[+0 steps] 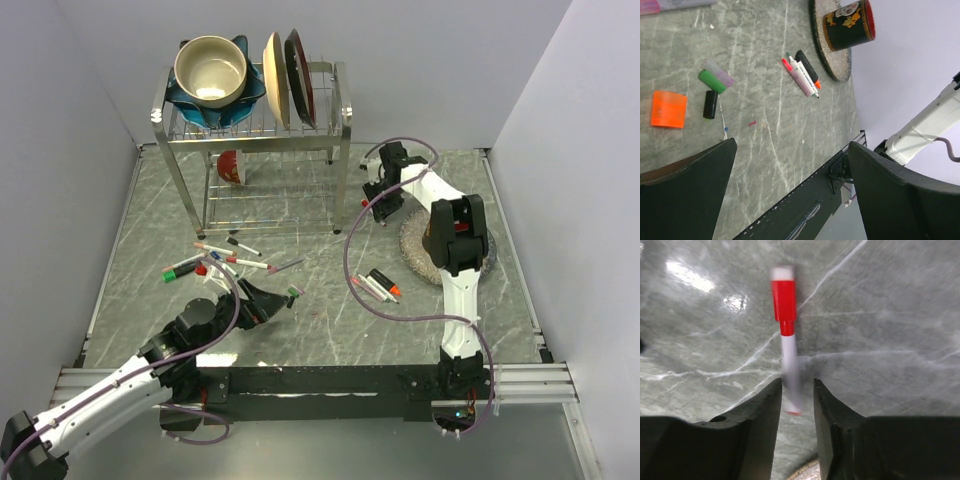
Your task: Open the pen caps
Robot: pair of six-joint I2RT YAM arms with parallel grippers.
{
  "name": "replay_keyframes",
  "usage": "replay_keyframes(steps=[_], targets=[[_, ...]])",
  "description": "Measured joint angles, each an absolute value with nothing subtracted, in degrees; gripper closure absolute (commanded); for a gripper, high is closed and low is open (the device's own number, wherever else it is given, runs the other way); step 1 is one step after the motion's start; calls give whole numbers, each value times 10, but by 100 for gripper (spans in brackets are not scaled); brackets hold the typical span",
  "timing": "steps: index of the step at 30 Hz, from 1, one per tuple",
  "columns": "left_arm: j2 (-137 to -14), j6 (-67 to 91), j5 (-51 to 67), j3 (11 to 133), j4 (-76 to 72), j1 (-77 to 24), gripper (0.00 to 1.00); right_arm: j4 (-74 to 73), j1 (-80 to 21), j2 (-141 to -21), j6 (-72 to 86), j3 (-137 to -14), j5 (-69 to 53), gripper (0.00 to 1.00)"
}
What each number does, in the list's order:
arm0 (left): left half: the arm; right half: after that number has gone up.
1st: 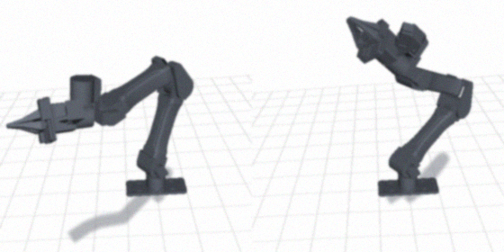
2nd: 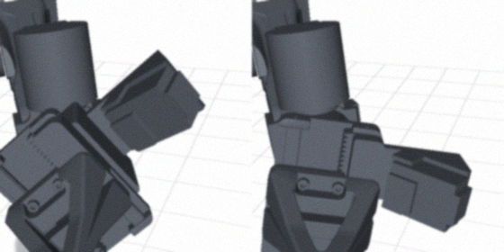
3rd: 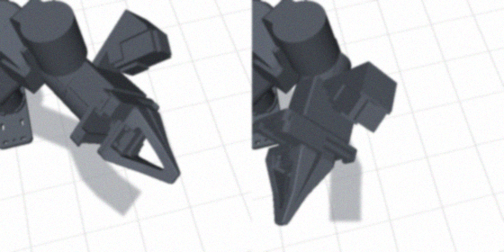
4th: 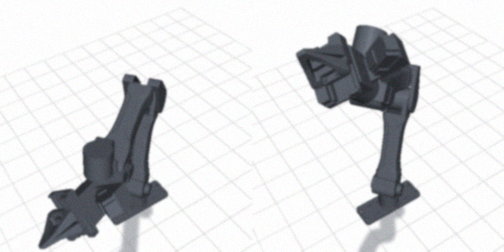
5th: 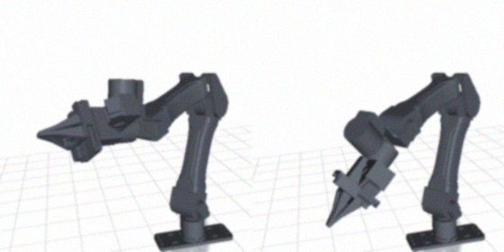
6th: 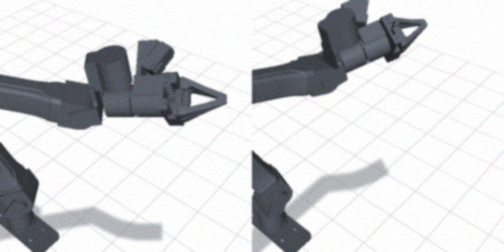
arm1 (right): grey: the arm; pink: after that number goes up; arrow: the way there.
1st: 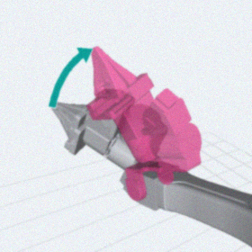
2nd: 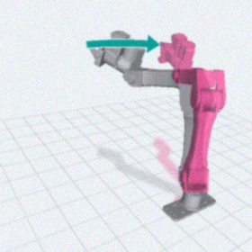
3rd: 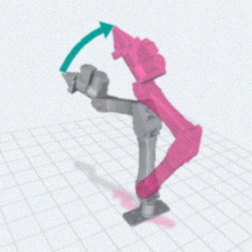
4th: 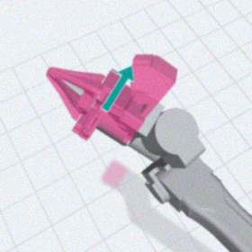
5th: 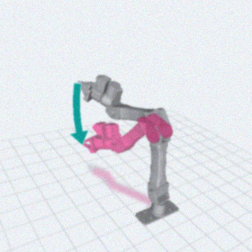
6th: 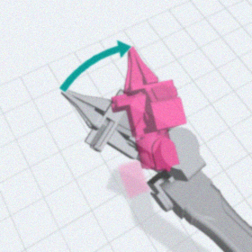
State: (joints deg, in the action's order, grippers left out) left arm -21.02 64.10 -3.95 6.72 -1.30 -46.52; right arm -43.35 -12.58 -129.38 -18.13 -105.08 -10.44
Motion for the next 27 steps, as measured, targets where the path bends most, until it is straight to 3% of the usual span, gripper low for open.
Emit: replay_keyframes(steps=[8,19,27], targets=[[-245,641,-39,67,-17,-465,0,-445,-129,-1305,-191,-1063,-94,99],[-249,666,-27,40,-66,-465,1,-435,-122,-1280,-187,-1024,-120,100],[-277,695,-14,26,-131,-465,1,-420,-71,-1117,-161,-888,-249,100]])
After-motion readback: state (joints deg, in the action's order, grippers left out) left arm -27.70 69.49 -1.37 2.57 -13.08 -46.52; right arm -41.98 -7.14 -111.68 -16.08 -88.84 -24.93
